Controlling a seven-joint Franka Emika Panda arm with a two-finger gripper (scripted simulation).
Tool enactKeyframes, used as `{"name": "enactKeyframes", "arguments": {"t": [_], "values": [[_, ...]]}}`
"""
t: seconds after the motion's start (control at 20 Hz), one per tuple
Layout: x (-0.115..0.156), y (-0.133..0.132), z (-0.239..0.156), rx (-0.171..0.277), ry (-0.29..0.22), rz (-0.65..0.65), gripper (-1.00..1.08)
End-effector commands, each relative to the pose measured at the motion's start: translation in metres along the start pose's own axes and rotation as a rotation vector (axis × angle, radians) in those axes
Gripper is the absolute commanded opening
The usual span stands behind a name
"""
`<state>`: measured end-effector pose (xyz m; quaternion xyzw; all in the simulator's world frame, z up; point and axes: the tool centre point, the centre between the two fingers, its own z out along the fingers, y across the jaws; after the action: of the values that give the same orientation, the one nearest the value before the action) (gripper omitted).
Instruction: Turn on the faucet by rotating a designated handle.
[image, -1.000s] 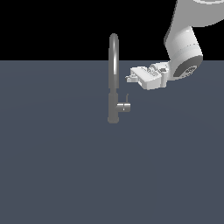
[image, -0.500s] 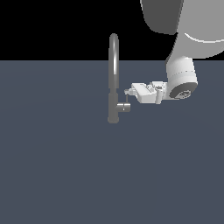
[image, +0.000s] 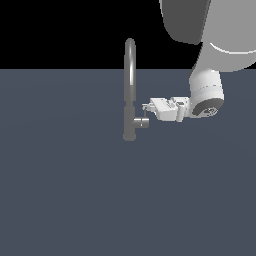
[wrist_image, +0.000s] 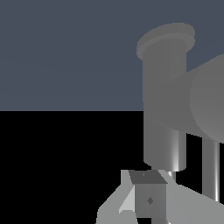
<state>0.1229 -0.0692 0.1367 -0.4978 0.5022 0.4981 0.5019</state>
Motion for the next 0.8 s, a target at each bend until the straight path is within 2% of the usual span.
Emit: {"name": "enactKeyframes", "arguments": {"t": [0.0, 0.75], "values": [[-0.001, 0.001, 0.000, 0.000, 0.000, 0.000, -1.00], [-0.011, 0.026, 0.000, 0.000, 0.000, 0.000, -1.00]]}}
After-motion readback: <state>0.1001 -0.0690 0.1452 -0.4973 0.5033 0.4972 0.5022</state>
